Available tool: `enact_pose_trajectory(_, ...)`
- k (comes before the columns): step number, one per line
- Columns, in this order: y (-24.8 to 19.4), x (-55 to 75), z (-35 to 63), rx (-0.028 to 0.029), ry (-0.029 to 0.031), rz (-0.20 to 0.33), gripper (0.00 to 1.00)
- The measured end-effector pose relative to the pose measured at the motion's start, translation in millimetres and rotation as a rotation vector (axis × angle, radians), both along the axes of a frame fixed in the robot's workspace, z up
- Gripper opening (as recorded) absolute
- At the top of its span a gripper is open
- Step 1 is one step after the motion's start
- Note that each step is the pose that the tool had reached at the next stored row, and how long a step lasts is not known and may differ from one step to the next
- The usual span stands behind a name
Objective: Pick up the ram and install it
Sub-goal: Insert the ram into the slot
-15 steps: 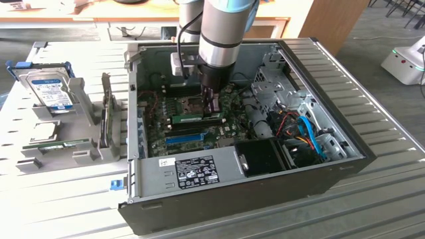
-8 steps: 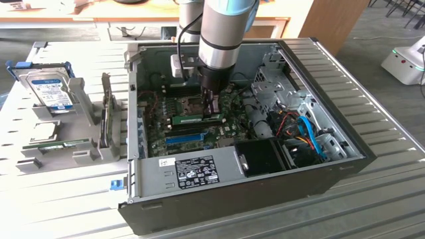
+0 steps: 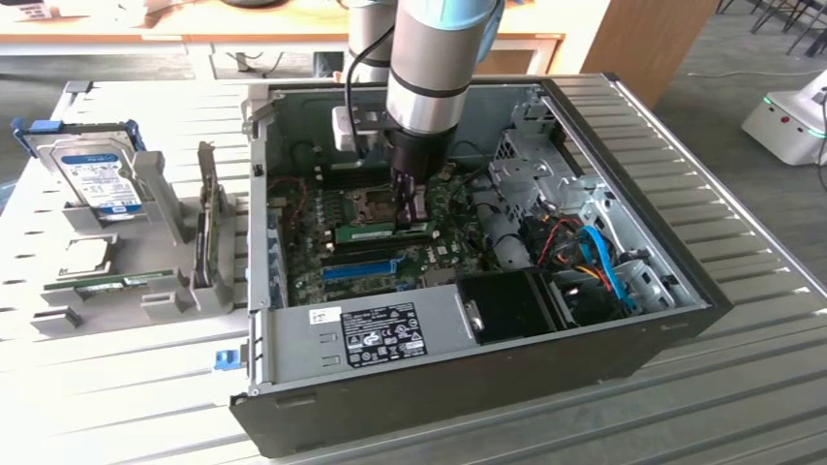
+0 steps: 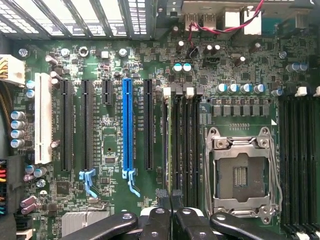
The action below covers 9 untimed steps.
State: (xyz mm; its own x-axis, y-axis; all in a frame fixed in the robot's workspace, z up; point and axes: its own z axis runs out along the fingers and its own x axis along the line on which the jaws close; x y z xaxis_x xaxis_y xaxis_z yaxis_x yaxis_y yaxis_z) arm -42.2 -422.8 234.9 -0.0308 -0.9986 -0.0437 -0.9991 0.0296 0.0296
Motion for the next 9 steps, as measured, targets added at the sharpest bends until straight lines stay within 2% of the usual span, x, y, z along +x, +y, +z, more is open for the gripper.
enact_pose_trajectory(9, -0.3, -0.5, -0.1, 0.0001, -0.0001, 0.005, 0.12)
